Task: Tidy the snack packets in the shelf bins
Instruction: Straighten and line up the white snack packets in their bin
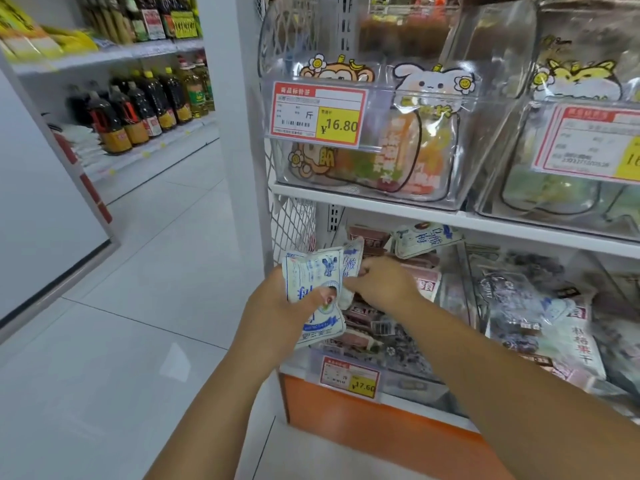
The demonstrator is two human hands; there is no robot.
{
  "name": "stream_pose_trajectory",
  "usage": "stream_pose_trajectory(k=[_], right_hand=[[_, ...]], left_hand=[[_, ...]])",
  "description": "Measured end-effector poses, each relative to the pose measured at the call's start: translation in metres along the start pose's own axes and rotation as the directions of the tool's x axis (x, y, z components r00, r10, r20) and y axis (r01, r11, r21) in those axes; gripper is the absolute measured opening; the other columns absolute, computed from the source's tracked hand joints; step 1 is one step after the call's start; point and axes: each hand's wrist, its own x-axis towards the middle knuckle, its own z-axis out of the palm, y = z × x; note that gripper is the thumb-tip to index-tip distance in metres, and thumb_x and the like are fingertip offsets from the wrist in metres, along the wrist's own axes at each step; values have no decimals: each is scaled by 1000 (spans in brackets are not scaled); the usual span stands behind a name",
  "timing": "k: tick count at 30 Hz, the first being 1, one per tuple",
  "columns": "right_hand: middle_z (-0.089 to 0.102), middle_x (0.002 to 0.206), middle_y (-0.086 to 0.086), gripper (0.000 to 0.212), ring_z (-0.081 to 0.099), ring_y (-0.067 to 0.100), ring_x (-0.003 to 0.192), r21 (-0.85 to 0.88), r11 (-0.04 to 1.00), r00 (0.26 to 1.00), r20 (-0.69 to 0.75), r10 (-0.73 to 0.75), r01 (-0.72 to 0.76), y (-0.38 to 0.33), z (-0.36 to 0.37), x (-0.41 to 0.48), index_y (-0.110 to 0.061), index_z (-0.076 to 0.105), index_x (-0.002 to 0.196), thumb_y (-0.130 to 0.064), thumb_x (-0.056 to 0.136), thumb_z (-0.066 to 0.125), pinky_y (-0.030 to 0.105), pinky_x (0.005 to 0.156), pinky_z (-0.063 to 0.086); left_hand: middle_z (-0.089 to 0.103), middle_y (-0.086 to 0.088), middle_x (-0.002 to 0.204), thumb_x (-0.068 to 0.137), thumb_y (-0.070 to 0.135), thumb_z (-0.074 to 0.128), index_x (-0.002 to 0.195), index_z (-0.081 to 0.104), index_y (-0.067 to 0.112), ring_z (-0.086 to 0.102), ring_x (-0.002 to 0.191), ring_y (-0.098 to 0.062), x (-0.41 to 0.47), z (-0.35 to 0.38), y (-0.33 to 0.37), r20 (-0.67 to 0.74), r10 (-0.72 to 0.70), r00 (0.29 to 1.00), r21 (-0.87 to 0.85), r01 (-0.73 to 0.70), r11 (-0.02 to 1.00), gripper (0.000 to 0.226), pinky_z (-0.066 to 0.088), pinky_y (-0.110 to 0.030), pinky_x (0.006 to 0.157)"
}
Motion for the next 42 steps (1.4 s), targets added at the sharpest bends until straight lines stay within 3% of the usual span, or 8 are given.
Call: stream_pose_trajectory(k=[5,9,18,25,30,33,36,42], right_hand=[[57,72,-3,10,50,10,56,555,817,981,-183,-66,158,15,-34,-55,-16,57,91,-26,93,59,12,51,40],[71,100,-9,11,69,12,87,695,703,988,-87,-125,150,34,-49,-103,-38,57,103,-30,97,51,34,79,57],[68,93,-14,43,66,0,82,563,803,936,-350,17,196,119,-84,-170,-42,50,103,-20,77,78,26,69,55],[22,156,-1,105,28,20,141,280,960,893,-427,138,-14,196,-108,-157,-37,5,149,-45,73,77,45,109,37],[45,141,19,60,27,40,136,-399,905,877,-475,-66,-148,208,-84,-142,-32,55,131,-64,93,22,53,112,27],[41,145,17,52,21,35,139,-288,935,896,-440,64,-209,203,-92,-140,-31,53,134,-58,94,33,46,116,18],[45,141,17,36,35,35,134,-265,964,830,-532,-169,27,164,-92,-138,-20,61,127,-30,92,57,47,107,35],[39,148,4,41,42,24,130,-401,885,936,-150,-320,238,80,-91,-56,-29,46,139,-28,98,45,32,102,37]], left_hand=[[72,15,100,91,31,63,111,61,38,70,85,-3,-5,7,14,124,-73,990,-200,97,975,21,55,-24,70],[71,2,111,94,23,59,122,59,29,69,99,-20,-17,28,30,339,-83,937,-345,205,916,29,56,-45,84],[65,21,111,87,38,66,133,37,41,62,96,6,-56,139,64,332,178,926,-47,-172,984,56,53,-21,81],[24,13,154,92,46,56,149,23,32,25,140,-8,-38,170,55,340,276,899,395,-403,825,67,22,-25,109],[23,15,154,93,44,54,149,25,31,20,140,-3,-38,166,41,396,317,862,438,-480,760,65,15,-20,110],[31,16,150,93,45,53,146,34,32,23,138,-3,-38,154,31,357,358,863,466,-497,732,58,14,-19,111],[36,14,148,92,44,55,143,39,31,27,136,-6,-26,137,23,352,371,860,480,-506,717,55,19,-23,114],[44,11,142,90,49,55,139,45,29,40,129,-10,1,98,6,299,369,880,520,-474,710,54,37,-36,108]])
